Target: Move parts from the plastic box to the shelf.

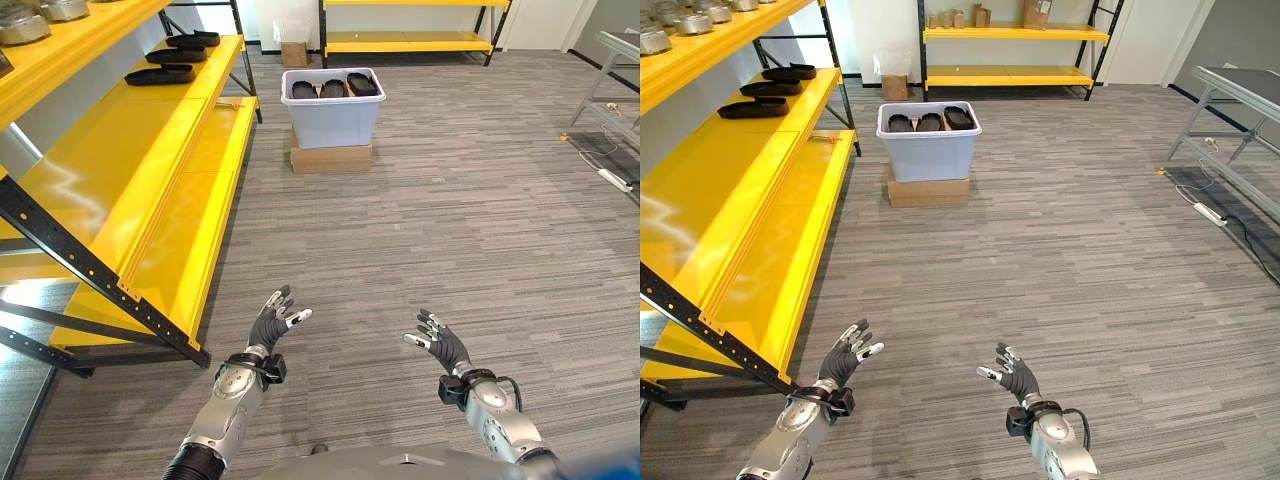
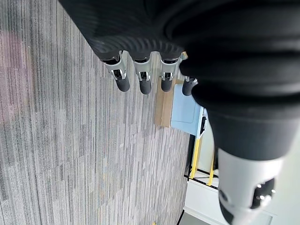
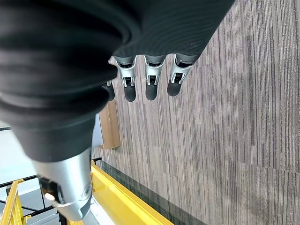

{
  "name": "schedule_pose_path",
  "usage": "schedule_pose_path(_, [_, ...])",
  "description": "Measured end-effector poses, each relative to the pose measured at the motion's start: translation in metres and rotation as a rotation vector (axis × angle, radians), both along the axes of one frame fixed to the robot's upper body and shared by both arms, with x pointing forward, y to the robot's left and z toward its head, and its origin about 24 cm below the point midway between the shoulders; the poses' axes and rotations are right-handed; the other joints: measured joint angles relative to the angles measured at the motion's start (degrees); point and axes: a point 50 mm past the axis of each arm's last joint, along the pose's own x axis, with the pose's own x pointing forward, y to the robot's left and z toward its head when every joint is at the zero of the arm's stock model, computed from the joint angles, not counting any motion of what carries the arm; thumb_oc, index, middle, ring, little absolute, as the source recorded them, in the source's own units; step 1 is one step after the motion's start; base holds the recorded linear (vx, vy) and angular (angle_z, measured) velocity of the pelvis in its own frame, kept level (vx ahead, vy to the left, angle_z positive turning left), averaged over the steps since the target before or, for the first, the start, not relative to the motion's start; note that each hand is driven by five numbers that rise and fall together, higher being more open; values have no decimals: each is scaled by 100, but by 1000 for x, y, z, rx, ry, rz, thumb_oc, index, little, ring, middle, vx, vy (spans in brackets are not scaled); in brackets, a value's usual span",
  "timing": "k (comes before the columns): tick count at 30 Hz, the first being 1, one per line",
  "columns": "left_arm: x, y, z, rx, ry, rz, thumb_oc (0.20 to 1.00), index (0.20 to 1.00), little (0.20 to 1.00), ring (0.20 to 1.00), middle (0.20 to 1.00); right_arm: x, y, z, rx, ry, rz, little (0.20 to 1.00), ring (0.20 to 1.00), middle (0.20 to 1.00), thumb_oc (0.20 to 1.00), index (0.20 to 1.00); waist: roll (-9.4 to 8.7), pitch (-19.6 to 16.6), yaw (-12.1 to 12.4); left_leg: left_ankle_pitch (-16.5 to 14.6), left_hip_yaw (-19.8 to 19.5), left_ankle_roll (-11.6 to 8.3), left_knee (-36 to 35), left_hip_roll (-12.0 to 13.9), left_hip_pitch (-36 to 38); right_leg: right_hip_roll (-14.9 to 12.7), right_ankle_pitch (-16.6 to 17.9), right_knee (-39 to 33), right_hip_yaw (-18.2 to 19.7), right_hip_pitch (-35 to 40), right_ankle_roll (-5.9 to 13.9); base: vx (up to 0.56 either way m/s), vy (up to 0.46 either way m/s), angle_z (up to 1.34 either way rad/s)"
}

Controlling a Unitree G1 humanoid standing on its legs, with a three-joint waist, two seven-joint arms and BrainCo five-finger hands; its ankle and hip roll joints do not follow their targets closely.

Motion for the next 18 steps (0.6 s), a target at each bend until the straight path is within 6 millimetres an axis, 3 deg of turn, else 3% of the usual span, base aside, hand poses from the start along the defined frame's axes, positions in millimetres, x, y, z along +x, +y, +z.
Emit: schedule_pose_path(18, [-1,0,-1,1,4,2,1000,1000,1000,1000,1000,0,0,0,1,1,1,1000,1000,1000,1000,1000,-37,-84,15,5,-5,2,-2,0,30,0,7,-1,0,32,-2,0,0,0])
